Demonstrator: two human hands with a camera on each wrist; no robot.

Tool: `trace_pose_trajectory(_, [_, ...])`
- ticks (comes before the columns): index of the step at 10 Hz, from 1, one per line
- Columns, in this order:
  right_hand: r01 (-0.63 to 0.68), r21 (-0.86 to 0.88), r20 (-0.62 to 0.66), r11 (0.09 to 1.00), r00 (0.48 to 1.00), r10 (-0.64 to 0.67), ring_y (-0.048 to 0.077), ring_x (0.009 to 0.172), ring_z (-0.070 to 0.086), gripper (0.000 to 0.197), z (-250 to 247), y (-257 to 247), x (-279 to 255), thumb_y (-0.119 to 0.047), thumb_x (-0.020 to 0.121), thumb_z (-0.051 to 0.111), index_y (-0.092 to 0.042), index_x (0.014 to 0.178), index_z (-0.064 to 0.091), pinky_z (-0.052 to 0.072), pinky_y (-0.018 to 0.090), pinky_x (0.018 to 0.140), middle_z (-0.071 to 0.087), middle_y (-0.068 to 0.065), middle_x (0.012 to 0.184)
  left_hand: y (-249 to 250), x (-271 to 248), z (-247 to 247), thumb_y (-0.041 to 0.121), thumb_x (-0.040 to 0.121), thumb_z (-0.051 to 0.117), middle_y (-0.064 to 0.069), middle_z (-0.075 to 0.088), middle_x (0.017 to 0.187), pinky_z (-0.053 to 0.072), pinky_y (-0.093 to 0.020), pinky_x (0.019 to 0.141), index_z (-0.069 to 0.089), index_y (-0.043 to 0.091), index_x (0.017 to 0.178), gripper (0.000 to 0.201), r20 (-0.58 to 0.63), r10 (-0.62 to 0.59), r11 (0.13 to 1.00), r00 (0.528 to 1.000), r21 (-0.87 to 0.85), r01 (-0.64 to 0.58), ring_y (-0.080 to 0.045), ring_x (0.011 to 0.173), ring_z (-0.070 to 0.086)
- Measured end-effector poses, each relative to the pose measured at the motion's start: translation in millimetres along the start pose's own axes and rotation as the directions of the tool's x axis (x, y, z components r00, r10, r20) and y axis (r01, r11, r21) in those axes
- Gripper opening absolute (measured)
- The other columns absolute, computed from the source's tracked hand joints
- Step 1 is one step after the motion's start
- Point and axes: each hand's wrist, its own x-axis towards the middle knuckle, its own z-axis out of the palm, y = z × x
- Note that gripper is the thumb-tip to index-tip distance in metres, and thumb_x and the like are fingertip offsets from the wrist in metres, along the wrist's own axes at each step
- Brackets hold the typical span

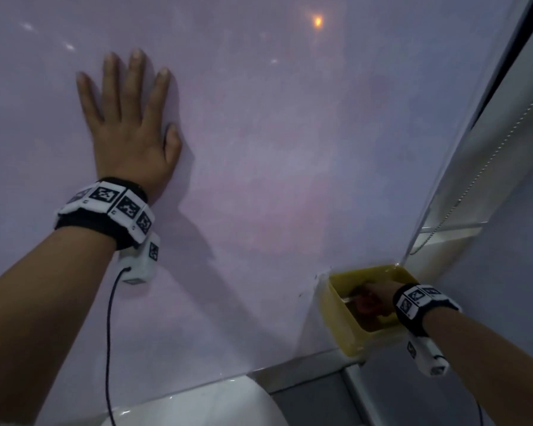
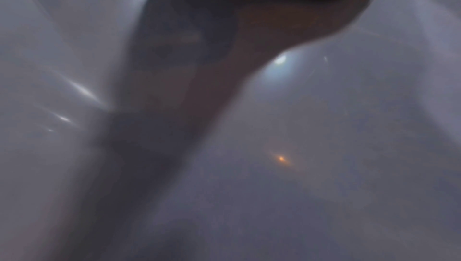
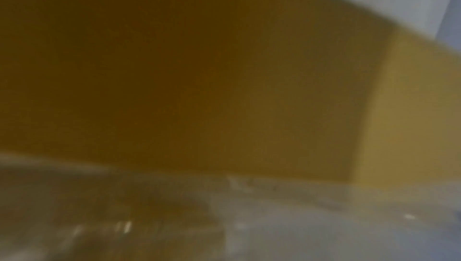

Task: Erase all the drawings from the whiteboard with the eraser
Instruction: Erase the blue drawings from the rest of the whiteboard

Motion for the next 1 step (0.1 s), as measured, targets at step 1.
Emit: trace_pose_trajectory(1, [-0.005,0.015,0.034,1.0,0.999,0.005,0.025,0.13,0.04,0.057,-2.5,-5.9,-7.9,-0.043,0.093,0.05,-0.021,0.142,0.033,0.033,0.034,0.106,0.04,0.008,0.143,-1.1,3.7,0.5,0.031,0.098,0.03,-0.023,0.025,0.15,-0.021,-0.038,0.11,0.023,0.012,0.147,0.053,-0.017,0.013,1.0,1.0,0.02,-0.013,-0.044,0.136,0.019])
